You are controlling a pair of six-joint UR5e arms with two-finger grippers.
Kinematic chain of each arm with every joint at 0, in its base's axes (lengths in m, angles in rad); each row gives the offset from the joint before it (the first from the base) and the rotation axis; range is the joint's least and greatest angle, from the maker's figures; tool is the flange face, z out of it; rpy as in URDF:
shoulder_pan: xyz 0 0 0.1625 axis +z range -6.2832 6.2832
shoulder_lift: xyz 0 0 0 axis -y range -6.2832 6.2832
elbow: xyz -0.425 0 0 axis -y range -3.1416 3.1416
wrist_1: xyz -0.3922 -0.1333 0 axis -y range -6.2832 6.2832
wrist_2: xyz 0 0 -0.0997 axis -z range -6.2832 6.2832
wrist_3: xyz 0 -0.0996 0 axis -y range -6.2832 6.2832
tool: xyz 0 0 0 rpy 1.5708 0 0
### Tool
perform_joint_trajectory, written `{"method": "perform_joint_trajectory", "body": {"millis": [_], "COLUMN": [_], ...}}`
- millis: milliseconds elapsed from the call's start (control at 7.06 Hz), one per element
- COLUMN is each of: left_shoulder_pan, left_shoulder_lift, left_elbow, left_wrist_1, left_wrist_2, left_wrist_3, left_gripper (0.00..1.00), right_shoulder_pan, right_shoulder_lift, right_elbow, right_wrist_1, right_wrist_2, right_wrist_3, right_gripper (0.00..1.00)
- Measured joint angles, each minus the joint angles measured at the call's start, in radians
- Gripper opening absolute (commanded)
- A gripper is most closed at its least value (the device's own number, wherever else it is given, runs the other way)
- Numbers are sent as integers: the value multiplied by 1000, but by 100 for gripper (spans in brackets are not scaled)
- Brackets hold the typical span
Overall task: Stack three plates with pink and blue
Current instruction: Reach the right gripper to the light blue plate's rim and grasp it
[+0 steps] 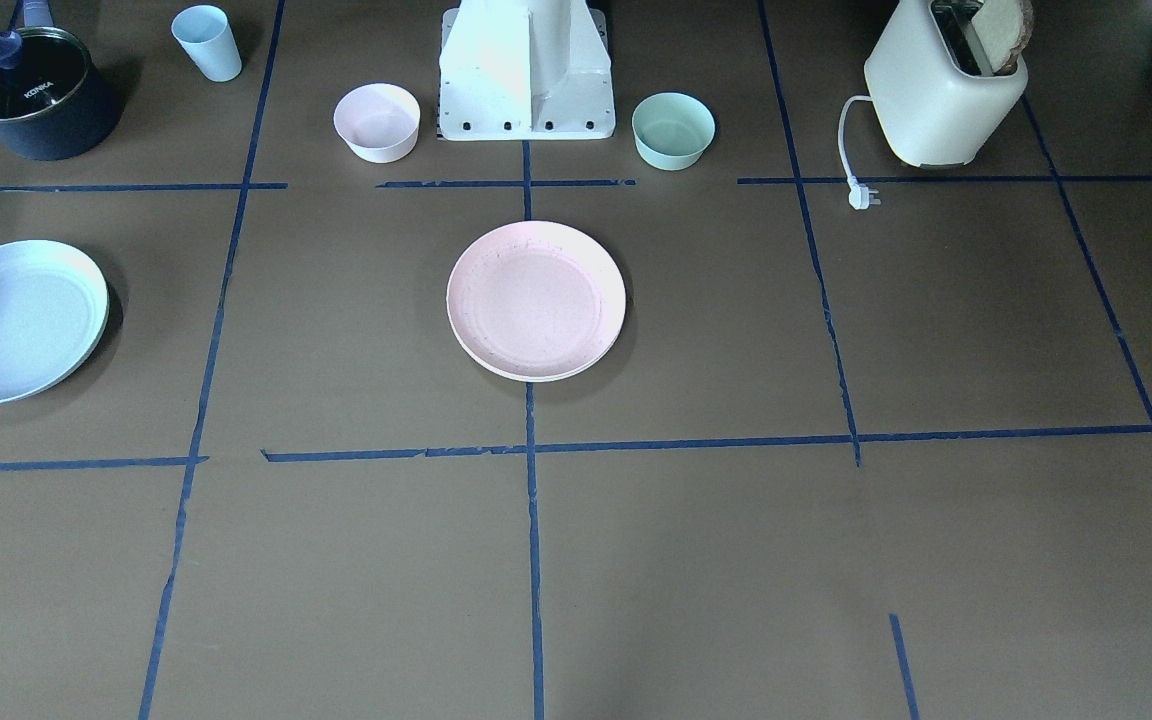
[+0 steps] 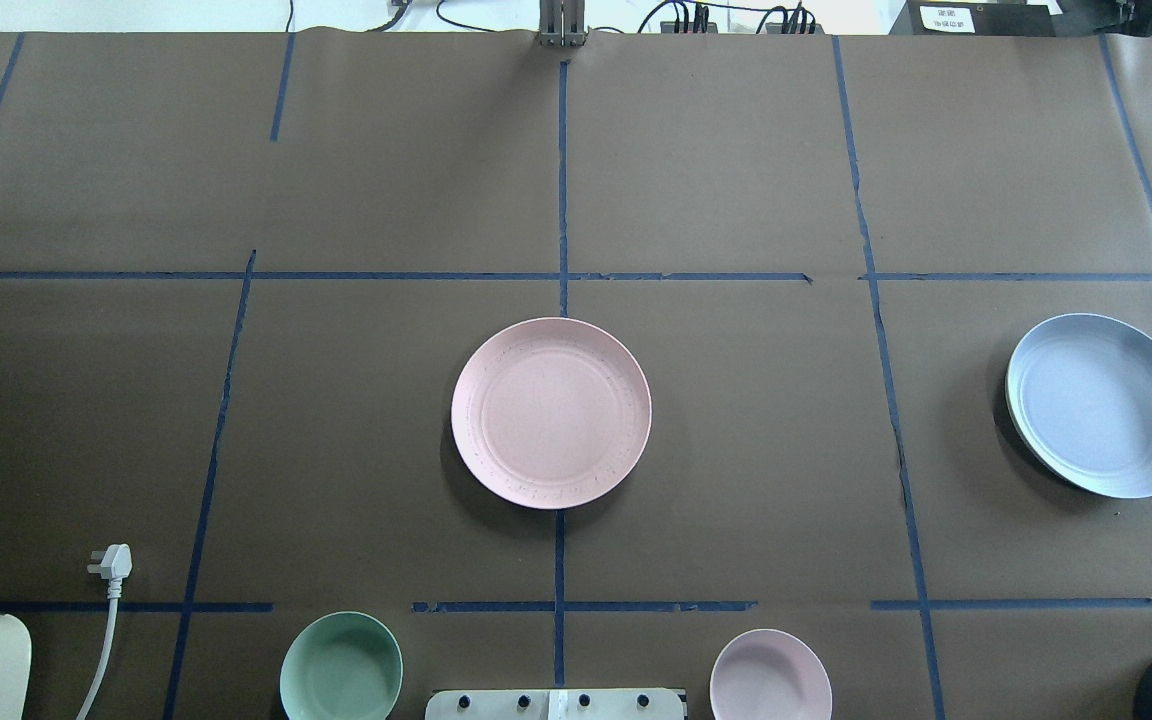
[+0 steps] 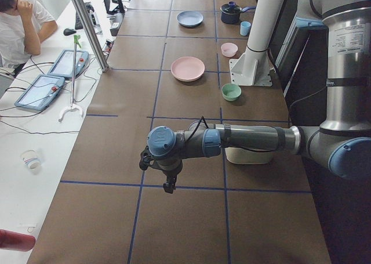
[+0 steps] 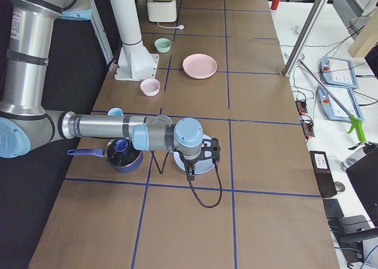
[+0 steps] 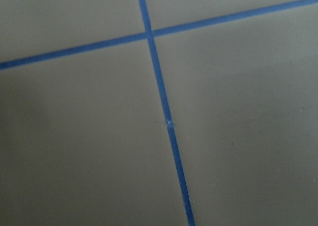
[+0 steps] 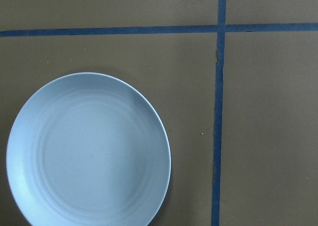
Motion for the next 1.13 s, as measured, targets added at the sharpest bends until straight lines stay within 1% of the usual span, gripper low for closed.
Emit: {"method": "perform_joint_trajectory", "body": {"millis": [142, 283, 425, 566, 708, 850, 991, 1133], "left_shoulder_pan": [-1, -1, -1, -1, -1, -1, -1, -1], "left_shoulder_lift": [4, 9, 11, 12, 12, 12, 12, 13], "left_elbow": [-5, -8, -9, -10, -9, -9, -9, -9], "left_wrist_1": [-1, -1, -1, -1, -1, -1, -1, -1], "left_wrist_2": [-7, -10, -11, -11, -11, -11, -11, -10], "left_wrist_3": [2, 3, 4, 5, 6, 7, 8, 10], "left_gripper": [100, 100, 100, 100, 100, 100, 100, 100], "right_shoulder_pan": [-69, -134, -179, -207, -230, -252, -266, -272], "right_shoulder_lift": [2, 6, 17, 31, 49, 67, 80, 88], "right_elbow": [-72, -121, -158, -189, -220, -245, -261, -267], "right_wrist_1": [193, 319, 379, 403, 412, 416, 417, 420], "right_wrist_2": [-41, -91, -124, -139, -144, -147, -147, -143], "right_wrist_3": [164, 277, 330, 348, 354, 356, 358, 361], "right_gripper": [97, 95, 94, 93, 84, 55, 13, 2]}}
